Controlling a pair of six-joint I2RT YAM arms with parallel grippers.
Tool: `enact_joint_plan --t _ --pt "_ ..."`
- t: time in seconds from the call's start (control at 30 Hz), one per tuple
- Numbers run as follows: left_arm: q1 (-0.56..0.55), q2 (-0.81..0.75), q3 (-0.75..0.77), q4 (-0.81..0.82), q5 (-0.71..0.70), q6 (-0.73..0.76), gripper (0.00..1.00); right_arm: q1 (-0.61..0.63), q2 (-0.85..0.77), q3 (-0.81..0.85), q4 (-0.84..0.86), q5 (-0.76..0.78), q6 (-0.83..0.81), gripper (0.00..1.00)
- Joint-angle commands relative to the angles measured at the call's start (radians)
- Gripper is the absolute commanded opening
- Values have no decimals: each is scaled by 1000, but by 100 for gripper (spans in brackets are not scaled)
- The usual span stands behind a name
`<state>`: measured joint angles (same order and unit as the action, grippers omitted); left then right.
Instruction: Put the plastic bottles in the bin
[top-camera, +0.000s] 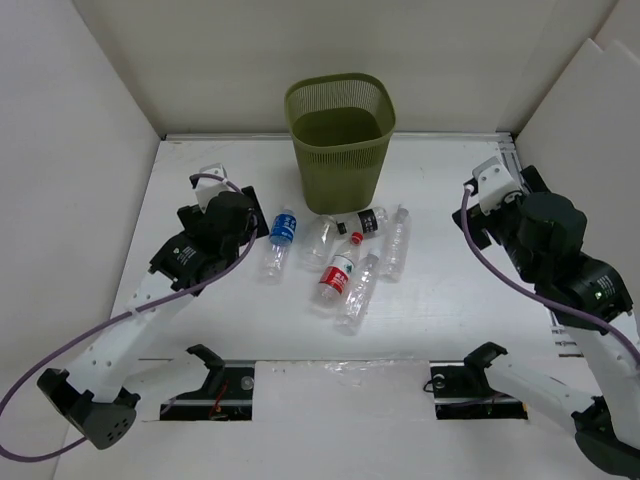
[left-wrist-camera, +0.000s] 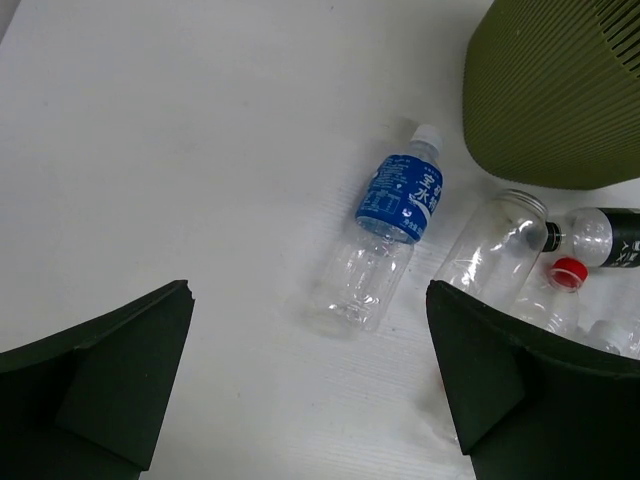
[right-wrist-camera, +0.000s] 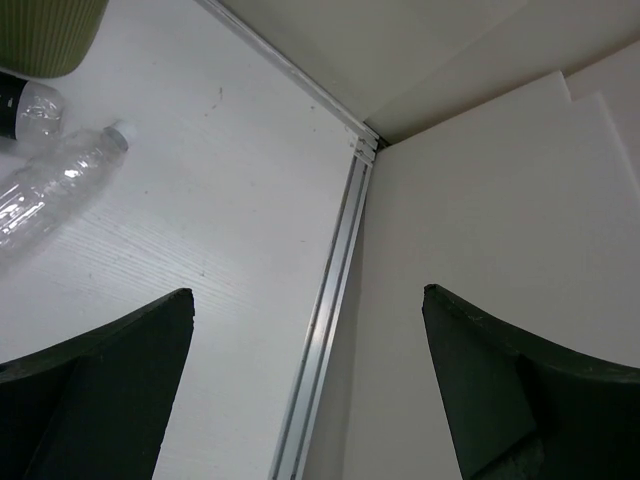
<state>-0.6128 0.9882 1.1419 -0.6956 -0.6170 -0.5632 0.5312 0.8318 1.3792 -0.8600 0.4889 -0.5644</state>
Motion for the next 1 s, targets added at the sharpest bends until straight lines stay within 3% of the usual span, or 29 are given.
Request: enact_joint_plan --t 0.0,0.27,0.5,0.57,0.97 --pt "5 13 50 11 5 -7 100 -5 -22 41 38 5 -28 100" --pt "5 59 32 33 57 2 100 -5 -42 31 29 5 -48 100" --pt "71 277 9 47 175 -66 100 -5 -69 -43 94 -114 -66 100" --pt "103 329 -45 175 254 -66 100 -5 -82 -89 142 -180 -75 100" --pt "159 592 -34 320 347 -20 100 -5 -100 -101 177 -317 -97 100"
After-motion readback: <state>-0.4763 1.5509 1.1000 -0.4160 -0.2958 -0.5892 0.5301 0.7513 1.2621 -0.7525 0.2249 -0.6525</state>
